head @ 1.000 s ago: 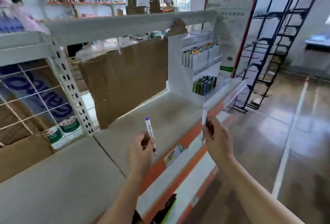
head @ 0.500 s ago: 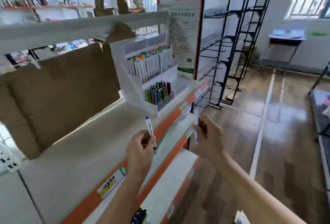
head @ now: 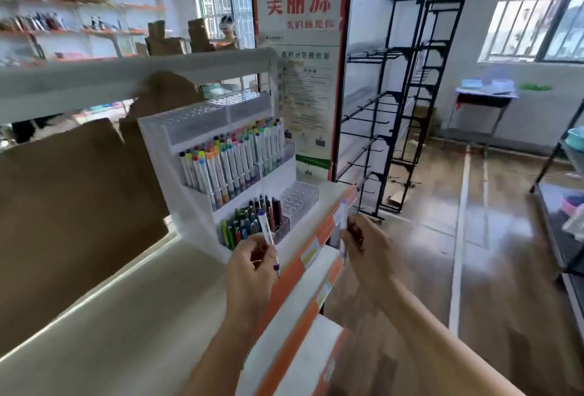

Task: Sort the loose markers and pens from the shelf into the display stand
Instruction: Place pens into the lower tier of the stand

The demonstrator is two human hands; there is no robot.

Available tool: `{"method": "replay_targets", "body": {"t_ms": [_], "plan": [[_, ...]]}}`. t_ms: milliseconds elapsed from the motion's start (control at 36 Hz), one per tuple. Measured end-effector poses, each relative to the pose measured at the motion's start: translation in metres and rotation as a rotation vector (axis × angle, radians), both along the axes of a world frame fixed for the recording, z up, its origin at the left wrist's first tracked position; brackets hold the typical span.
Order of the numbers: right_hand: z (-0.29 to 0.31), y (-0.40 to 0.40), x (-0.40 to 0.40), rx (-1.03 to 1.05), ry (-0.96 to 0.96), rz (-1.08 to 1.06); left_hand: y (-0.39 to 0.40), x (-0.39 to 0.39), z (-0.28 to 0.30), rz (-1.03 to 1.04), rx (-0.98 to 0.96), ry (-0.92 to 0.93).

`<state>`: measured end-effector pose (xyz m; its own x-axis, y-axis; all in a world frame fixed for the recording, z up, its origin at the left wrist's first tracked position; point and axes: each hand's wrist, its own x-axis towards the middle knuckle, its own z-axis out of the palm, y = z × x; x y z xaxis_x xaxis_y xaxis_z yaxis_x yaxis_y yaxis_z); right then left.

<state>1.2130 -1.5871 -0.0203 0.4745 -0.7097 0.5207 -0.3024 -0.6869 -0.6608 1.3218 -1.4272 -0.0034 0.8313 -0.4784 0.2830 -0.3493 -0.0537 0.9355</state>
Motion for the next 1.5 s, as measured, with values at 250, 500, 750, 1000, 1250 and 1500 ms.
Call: {"method": "replay_targets", "body": {"t_ms": [250,500,750,1000,1250,1500], "plan": [[0.004,-0.058,0.048,0.015,-0.019,0.032,-0.057,0.042,-0.005,0.045,0.008,-0.015],[0.017,-0.137,0.104,0.026,0.005,0.173,-0.123,0.062,0.001,0.158,0.025,-0.01],[0.046,-0.214,0.153,-0.052,-0.01,0.391,-0.193,0.078,0.008,0.386,0.051,-0.1],[0.068,-0.235,0.202,0.038,-0.188,0.589,-0.217,0.08,0.012,0.555,0.103,-0.123],[0.086,-0.221,0.245,-0.018,-0.259,0.661,-0.221,0.099,0.01,0.589,0.144,-0.132],[0.077,-0.218,0.268,-0.132,-0.15,0.699,-0.222,0.106,0.011,0.603,0.19,-0.182]]}}
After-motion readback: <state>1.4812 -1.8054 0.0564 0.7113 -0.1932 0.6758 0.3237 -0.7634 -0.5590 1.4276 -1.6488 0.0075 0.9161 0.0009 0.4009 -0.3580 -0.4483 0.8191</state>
